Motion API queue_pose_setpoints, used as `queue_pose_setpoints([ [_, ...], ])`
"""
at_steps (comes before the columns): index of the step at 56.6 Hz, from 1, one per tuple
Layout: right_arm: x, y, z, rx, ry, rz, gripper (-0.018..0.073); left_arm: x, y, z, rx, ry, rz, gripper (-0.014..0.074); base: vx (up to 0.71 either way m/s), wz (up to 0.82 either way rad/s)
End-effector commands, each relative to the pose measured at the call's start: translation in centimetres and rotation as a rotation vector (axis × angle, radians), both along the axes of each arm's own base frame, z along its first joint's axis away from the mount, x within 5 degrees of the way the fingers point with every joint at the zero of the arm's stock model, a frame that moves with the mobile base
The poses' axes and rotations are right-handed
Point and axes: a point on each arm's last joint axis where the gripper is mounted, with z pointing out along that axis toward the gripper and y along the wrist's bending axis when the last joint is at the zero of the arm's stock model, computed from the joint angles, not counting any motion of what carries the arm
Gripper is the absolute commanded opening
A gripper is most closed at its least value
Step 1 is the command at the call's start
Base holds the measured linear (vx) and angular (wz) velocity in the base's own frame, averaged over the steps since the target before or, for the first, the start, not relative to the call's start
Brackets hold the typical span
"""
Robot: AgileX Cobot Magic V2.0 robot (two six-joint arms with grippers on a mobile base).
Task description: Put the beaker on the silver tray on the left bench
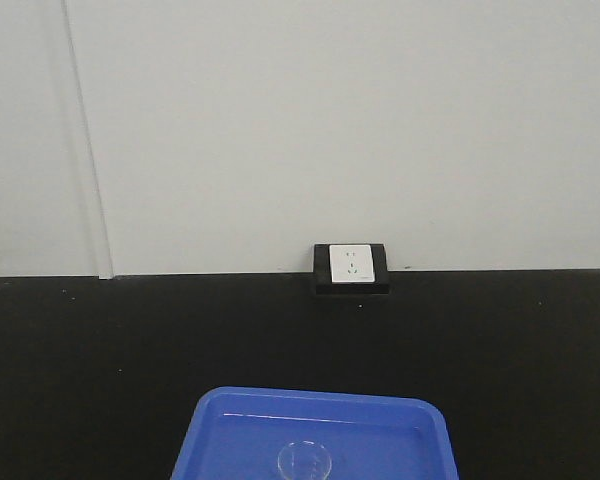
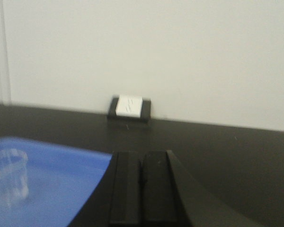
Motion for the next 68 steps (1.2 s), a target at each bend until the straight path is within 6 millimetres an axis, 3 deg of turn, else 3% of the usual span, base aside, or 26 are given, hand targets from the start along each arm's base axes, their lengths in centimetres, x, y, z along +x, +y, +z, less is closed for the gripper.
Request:
queue_pose_setpoints([
  [1,-0.6,0.0,2.3,0.151,-0.192,0.029,-0.0011,0.1,0.0,-0.2,0.003,-0.066,-0.008,0.0001,0.00,0.00],
  [11,-1.4,-0.2,7.2,0.172,-0.274,0.038,-0.0011,0.1,0.0,-0.2,0.003,-0.066,-0.008,0.0001,0.00,0.00],
  [16,-1.2,-0.1,11.1,0.141,-0.290,0.031,-0.0011,0.1,0.0,-0.2,0.003,-0.066,-0.008,0.0001,0.00,0.00],
  [23,1.7,0.3,15.3,0.096,-0.217,0.020,-0.0011,0.1,0.0,-0.2,0.003,-0.066,-0.008,0.0001,0.00,0.00],
  [30,5.3,0.9,17.4,0.085,-0.141,0.018,-0.0011,0.1,0.0,-0.2,0.003,-0.066,-0.008,0.0001,0.00,0.00],
  [40,9.9,1.7,16.5,0.071,-0.012,0.016,-0.0009,0.1,0.0,-0.2,0.003,-0.066,-0.008,0.0001,0.00,0.00],
  [53,12.9,2.2,14.3,0.010,0.102,0.016,0.0031,0.1,0.0,-0.2,0.003,-0.066,-0.008,0.0001,0.00,0.00],
  [61,13.6,2.4,13.7,-0.049,0.129,0.021,0.0123,0.1,0.0,-0.2,0.003,-0.066,-0.008,0.0001,0.00,0.00],
  [68,14.0,2.5,13.4,-0.070,0.139,0.025,0.0261,0.1,0.0,-0.2,0.003,-0.066,-0.008,0.0001,0.00,0.00],
])
